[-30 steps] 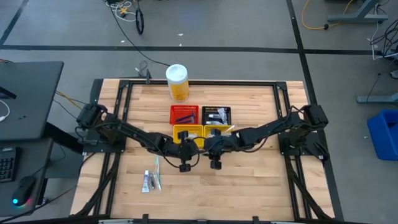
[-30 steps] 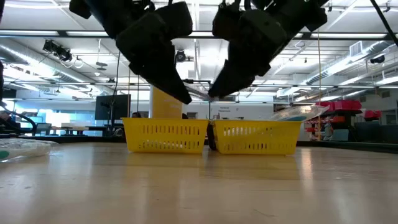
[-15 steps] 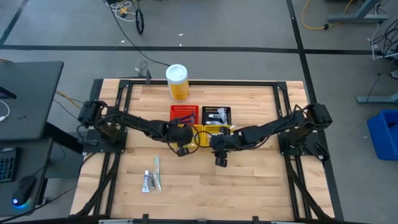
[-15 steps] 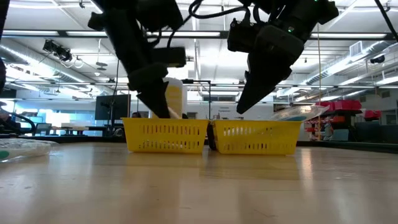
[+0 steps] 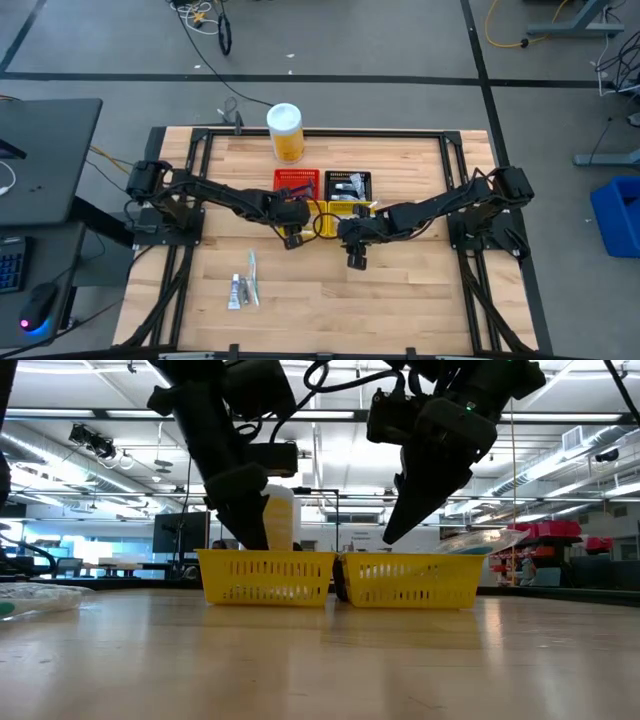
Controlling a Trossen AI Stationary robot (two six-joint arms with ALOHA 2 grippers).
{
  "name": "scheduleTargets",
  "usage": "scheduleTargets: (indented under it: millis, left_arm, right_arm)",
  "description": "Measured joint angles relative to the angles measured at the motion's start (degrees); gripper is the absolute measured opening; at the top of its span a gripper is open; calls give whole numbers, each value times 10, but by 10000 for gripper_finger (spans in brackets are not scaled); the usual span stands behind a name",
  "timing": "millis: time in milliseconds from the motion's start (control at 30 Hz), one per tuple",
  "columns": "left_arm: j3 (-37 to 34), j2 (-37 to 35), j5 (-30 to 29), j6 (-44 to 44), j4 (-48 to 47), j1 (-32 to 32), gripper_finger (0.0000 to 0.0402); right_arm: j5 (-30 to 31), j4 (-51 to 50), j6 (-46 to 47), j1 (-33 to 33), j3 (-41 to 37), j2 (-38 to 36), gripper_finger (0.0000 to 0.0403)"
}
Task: Pick & Place Travel size toiletries
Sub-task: Put the green toothbrush into the right yellow bin
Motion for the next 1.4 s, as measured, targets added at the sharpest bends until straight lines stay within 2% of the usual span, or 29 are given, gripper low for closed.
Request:
scheduleTargets:
  millis: [167, 333, 433, 633, 967, 1133, 1400]
  left_arm:
    - [2, -13, 31, -6, -2, -10, 177]
    - [36, -40, 48, -81, -69, -27, 187]
    - [60, -54, 60, -158, -143, -40, 186]
    - [64, -58, 151, -410, -197, -79, 179]
    - [63, -43, 142, -682, -297, -191, 169]
    - [63, -16, 134, -780, -300, -231, 169]
    - [63, 36, 161, -842, -307, -254, 169]
  right_arm:
    - [0, -1, 11, 0, 0, 0, 166]
    - [0, -2, 20, 0, 0, 0, 165]
    - [0, -2, 22, 0, 0, 0, 165]
    - [0, -1, 40, 0, 0, 0, 162]
    - [-2, 3, 40, 0, 0, 1, 158]
    - [-2, 9, 40, 0, 0, 1, 156]
    - [-30, 29, 39, 0, 0, 1, 153]
